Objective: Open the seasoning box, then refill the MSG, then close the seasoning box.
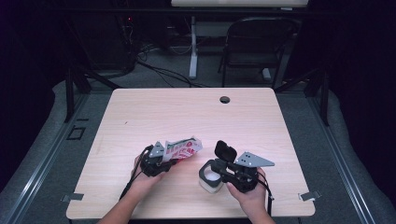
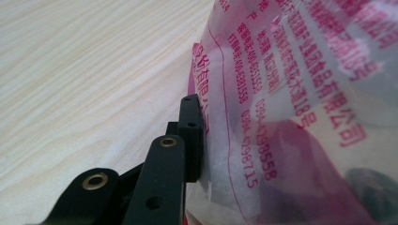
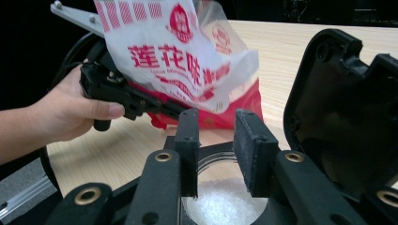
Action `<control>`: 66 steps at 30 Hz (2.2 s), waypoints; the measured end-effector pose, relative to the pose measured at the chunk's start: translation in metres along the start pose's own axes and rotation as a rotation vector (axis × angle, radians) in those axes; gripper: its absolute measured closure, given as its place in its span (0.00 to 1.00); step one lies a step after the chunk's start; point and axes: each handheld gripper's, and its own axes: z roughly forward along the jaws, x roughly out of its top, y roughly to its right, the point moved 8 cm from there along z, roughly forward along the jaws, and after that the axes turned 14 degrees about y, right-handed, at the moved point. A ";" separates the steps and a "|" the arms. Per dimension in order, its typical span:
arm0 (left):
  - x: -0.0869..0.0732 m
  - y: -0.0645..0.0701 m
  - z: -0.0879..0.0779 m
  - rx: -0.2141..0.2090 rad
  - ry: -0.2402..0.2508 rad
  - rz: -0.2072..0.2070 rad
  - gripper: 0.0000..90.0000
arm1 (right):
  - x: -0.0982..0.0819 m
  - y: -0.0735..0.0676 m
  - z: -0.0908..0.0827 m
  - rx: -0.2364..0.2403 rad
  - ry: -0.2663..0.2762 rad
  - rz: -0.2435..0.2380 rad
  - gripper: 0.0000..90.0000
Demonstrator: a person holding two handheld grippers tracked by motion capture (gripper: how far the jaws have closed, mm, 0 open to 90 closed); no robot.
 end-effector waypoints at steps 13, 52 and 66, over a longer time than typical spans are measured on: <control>0.002 -0.018 -0.008 0.049 0.036 -0.072 0.86 | -0.003 0.003 -0.001 -0.013 -0.005 0.001 0.78; -0.012 -0.088 -0.041 0.323 0.059 -0.199 0.85 | -0.009 0.006 -0.003 -0.024 -0.017 0.008 0.75; -0.015 -0.096 -0.044 0.383 0.060 -0.226 0.85 | -0.010 0.007 -0.004 -0.029 -0.021 0.000 0.74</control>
